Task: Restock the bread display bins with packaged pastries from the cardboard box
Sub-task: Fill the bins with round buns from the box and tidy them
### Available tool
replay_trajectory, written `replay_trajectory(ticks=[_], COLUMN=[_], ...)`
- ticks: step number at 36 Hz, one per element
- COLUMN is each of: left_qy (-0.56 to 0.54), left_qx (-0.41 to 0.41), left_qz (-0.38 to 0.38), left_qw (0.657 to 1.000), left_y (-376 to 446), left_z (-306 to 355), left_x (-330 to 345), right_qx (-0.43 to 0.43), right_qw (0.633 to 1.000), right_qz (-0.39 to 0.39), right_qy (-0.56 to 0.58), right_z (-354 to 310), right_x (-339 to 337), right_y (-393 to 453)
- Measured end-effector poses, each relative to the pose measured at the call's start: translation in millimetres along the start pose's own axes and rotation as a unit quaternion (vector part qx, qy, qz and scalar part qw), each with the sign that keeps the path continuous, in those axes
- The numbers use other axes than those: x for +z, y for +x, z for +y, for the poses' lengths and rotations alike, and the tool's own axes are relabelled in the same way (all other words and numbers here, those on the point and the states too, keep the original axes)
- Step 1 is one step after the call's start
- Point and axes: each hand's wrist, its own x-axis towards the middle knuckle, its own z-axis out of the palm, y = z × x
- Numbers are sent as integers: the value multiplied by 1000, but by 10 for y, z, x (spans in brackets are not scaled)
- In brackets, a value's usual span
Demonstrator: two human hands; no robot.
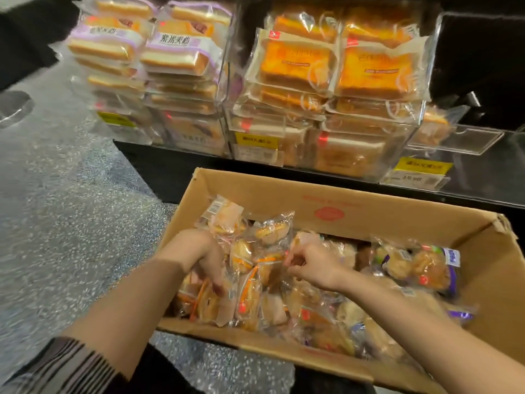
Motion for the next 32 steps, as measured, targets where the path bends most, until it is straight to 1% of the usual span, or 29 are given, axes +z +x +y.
replay_trajectory(ticks=[3, 7, 9, 11, 12, 14, 16, 19, 22, 23, 25, 27, 28, 30, 31, 32], left_qy=[-23, -24, -56, -95, -118, -203, -267, -312, -376, -401, -459, -542, -591, -691, -733, -767], left_qx=[-4, 33, 57, 83, 97, 136, 163, 184, 206, 210, 214, 204, 194, 176, 170, 165], left_qz=[4, 38, 63, 110, 139, 166, 183, 203, 202, 201, 203, 201, 193, 156, 133, 109], left_qw=[1000, 998, 995, 986, 979, 955, 932, 910, 881, 869, 838, 790, 759, 684, 646, 610], left_y=[56, 42, -40, -146, -175, -210, -245, -319, -377, -392, -407, -385, -369, -321, -293, -268], left_z=[16, -27, -25, -3, 10, 37, 70, 147, 226, 245, 273, 293, 306, 335, 349, 363], left_x=[65, 78, 33, -20, -42, -71, -95, -152, -200, -206, -214, -215, -215, -234, -245, -253], right_qx=[7, 9, 8, 5, 5, 8, -4, -18, -28, -25, -13, -2, 3, 3, -2, -6], right_qw=[1000, 999, 999, 996, 990, 967, 950, 948, 964, 964, 952, 930, 911, 870, 866, 875], right_qz=[-18, -36, -41, -47, -56, -83, -99, -94, -51, -34, -3, 35, 49, 56, 56, 54], right_qy=[5, 15, 28, 79, 131, 242, 295, 304, 258, 261, 305, 365, 410, 490, 497, 481], right_z=[-35, -77, -106, -157, -202, -319, -396, -421, -358, -333, -271, -196, -157, -100, -90, -86], right_x=[78, 119, 124, 122, 111, 63, 12, -32, -50, -59, -80, -92, -95, -101, -106, -105], right_y=[18, 31, 21, 2, -24, -90, -130, -145, -126, -127, -125, -112, -108, -103, -107, -105])
